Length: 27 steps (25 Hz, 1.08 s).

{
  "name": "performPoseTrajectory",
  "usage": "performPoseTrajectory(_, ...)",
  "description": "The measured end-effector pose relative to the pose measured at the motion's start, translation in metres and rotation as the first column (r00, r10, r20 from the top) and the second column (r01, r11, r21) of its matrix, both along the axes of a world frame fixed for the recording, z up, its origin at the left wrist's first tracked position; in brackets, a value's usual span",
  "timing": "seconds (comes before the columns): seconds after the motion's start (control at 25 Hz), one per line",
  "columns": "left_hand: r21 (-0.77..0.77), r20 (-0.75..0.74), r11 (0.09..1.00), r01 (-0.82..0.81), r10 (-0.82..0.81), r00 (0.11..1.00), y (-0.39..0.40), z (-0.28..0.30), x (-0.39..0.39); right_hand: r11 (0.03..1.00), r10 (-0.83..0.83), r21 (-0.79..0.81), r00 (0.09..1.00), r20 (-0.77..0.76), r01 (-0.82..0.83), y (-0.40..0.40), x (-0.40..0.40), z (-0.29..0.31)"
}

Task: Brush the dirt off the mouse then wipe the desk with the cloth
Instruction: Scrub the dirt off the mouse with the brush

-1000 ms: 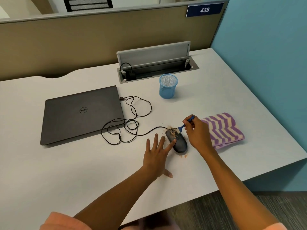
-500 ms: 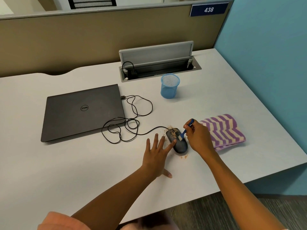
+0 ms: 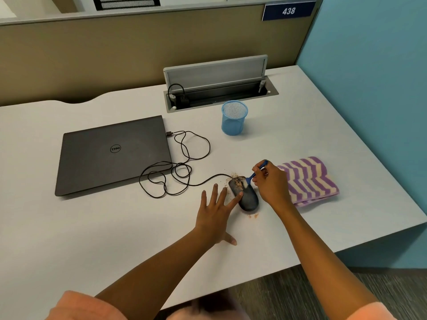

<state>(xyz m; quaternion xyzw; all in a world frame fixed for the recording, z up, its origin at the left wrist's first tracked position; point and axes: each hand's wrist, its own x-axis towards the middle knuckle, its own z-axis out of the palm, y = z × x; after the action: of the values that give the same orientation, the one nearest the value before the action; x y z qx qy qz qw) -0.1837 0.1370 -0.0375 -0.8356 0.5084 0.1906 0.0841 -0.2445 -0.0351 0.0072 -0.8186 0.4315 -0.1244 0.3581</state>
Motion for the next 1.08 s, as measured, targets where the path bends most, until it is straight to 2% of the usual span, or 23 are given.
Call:
performPoseTrajectory(0.08, 0.001, -0.002, 1.000, -0.001, 0.001, 1.000, 0.000, 0.000, 0.000, 1.000, 0.011, 0.026, 1.000, -0.006, -0.011, 0.000, 0.002, 0.003)
performPoseTrajectory(0.2, 0.002, 0.001, 1.000, 0.000, 0.000, 1.000, 0.000, -0.001, 0.000, 0.999, 0.053, 0.004, 0.989, -0.137, -0.053, -0.002, -0.006, 0.000)
performPoseTrajectory(0.4, 0.003, -0.002, 1.000, -0.002, 0.002, 1.000, 0.000, 0.000, 0.000, 0.999, 0.029, 0.045, 0.997, -0.077, -0.025, 0.000, 0.002, 0.003)
performPoseTrajectory(0.56, 0.002, 0.003, 1.000, -0.001, 0.001, 1.000, 0.000, -0.001, 0.000, 0.997, 0.067, -0.011, 0.961, -0.269, -0.073, -0.003, -0.002, 0.002)
performPoseTrajectory(0.76, 0.004, -0.002, 1.000, -0.001, 0.001, 1.000, 0.000, 0.000, -0.001, 1.000, 0.016, 0.028, 0.994, -0.112, -0.013, 0.001, 0.008, 0.007)
performPoseTrajectory(0.92, -0.002, 0.005, 1.000, 0.000, 0.000, 1.000, 0.000, -0.001, 0.000, 0.997, 0.067, -0.024, 0.961, -0.270, -0.077, -0.003, 0.001, 0.005)
performPoseTrajectory(1.08, 0.005, 0.006, 1.000, 0.000, 0.000, 1.000, 0.000, -0.001, 0.000, 1.000, 0.024, 0.002, 0.990, -0.141, -0.023, 0.000, 0.009, 0.007)
